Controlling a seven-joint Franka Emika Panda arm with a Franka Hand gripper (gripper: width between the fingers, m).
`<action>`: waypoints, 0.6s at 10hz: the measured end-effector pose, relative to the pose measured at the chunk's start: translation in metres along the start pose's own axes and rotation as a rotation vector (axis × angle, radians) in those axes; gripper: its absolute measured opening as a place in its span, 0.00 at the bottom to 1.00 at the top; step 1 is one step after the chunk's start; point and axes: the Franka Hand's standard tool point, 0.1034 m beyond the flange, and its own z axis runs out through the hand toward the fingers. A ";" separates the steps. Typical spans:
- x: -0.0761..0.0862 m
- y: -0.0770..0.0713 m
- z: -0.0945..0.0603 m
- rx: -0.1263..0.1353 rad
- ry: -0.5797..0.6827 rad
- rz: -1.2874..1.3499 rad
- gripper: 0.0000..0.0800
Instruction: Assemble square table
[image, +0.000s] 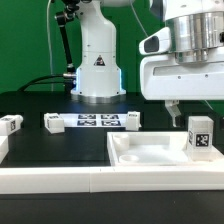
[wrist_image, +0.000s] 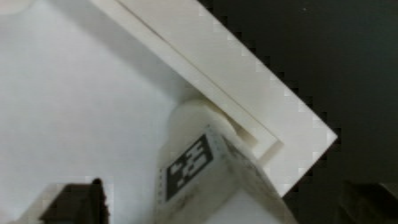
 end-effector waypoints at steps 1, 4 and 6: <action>0.000 0.000 0.000 -0.014 0.010 -0.106 0.81; 0.000 0.000 0.000 -0.029 0.017 -0.349 0.81; 0.002 0.002 0.000 -0.032 0.016 -0.489 0.81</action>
Offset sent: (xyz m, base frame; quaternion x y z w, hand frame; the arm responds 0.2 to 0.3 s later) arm 0.0032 0.0033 0.0015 -0.0065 0.0064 -0.1749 0.9845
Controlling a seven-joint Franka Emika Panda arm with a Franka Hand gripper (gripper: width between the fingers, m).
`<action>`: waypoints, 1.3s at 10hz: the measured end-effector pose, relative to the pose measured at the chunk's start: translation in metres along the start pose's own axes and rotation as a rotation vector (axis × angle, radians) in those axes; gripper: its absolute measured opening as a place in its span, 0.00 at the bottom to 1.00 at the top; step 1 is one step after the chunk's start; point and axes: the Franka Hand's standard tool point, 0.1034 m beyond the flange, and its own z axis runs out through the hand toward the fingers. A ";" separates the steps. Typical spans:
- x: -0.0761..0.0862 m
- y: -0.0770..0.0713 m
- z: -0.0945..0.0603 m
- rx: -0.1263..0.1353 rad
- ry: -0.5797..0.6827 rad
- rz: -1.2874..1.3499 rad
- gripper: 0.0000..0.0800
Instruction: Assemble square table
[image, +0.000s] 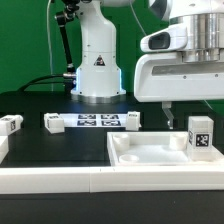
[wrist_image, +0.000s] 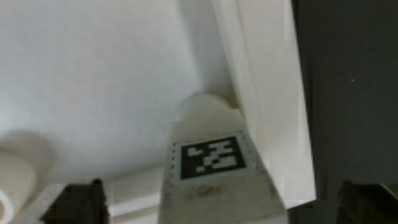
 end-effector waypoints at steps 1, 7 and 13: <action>0.000 0.001 0.000 0.000 0.000 -0.086 0.81; 0.000 0.002 0.000 0.000 0.000 -0.166 0.36; 0.000 0.001 0.000 0.003 0.000 0.178 0.36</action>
Offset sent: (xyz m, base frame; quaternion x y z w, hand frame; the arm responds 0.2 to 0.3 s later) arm 0.0000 0.0000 0.0000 0.0000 0.0000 -0.1296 0.9916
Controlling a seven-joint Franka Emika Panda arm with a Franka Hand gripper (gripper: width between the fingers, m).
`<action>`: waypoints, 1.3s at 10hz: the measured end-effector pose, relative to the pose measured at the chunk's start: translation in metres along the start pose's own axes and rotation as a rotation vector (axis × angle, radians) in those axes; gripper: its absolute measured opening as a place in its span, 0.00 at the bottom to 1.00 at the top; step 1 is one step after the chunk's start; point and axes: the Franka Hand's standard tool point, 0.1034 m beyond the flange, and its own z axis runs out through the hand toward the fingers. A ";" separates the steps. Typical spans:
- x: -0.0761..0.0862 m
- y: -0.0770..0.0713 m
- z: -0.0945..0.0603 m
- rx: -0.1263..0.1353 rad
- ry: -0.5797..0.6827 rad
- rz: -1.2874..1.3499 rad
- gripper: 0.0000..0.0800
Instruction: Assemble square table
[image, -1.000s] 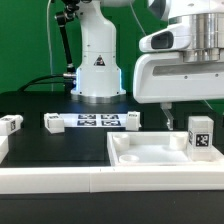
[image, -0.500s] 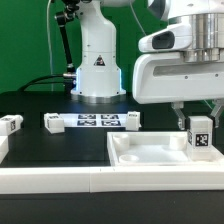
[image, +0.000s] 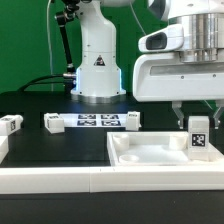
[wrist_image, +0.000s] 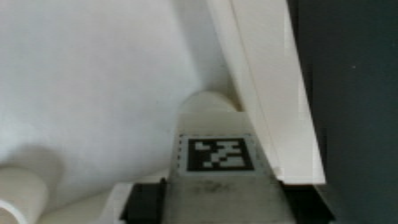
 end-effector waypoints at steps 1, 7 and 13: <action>0.000 0.000 0.000 0.001 0.001 0.044 0.36; -0.001 -0.002 0.001 0.051 -0.008 0.692 0.36; -0.004 -0.007 0.002 0.060 -0.033 1.162 0.36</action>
Offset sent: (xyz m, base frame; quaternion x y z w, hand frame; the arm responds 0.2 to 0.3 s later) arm -0.0140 0.0013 -0.0076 -0.0066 -0.0104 0.2800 0.9599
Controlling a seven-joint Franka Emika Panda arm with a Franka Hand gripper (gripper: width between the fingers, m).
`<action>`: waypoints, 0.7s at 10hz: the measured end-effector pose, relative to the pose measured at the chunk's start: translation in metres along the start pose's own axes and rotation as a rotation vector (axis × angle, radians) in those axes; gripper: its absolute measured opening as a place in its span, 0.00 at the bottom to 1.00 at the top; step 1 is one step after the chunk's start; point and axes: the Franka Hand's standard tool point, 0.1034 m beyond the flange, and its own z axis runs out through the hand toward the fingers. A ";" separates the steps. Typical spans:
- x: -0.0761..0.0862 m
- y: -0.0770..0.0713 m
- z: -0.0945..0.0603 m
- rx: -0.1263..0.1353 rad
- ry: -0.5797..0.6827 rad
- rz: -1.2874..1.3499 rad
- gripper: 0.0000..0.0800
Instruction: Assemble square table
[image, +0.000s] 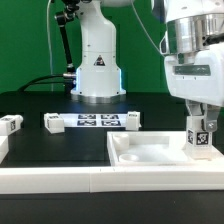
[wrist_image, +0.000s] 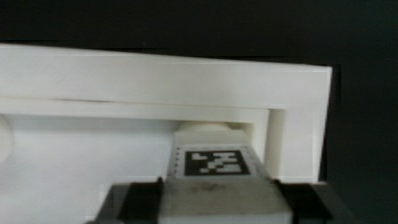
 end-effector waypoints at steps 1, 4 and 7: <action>0.000 0.000 0.000 0.001 -0.006 0.073 0.36; -0.002 0.000 0.001 0.001 -0.015 0.236 0.36; -0.002 0.001 0.001 0.000 -0.019 0.179 0.63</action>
Offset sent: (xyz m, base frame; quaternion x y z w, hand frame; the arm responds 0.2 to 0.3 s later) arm -0.0013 0.0023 -0.0004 -0.0047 0.0037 0.1159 0.9932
